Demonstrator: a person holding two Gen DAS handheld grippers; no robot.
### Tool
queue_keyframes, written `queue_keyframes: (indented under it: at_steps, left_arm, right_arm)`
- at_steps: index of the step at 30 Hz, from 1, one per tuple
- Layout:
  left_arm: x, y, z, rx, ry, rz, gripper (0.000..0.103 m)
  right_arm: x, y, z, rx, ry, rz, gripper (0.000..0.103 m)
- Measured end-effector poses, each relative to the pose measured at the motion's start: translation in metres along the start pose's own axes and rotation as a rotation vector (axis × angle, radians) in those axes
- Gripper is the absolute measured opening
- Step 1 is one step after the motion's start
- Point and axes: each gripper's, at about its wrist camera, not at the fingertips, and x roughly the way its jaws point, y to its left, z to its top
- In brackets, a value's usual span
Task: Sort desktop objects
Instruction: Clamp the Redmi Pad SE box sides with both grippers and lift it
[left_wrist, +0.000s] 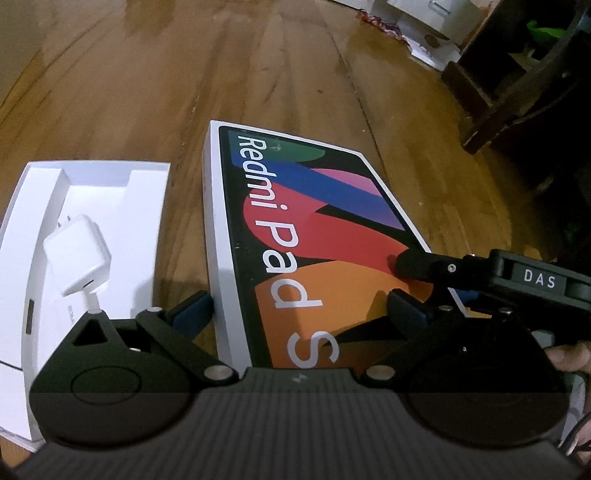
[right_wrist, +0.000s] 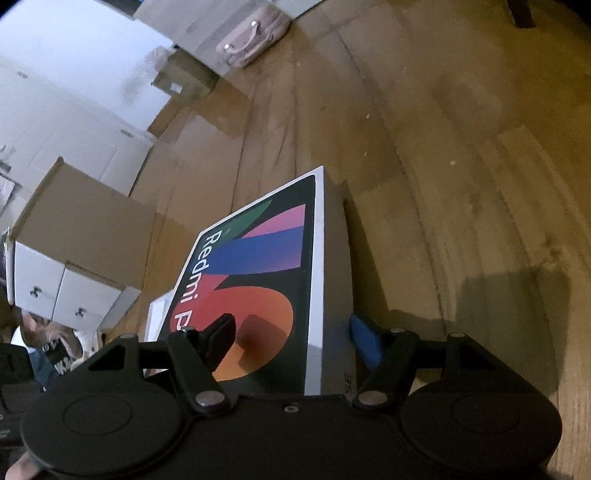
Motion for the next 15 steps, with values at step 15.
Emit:
queue_keyframes:
  at_steps: [15]
  left_arm:
    - [-0.011,0.001,0.002,0.011,-0.035,0.031,0.101]
  right_arm:
    - [0.000,0.002,-0.003,-0.029,0.020,0.062,0.074]
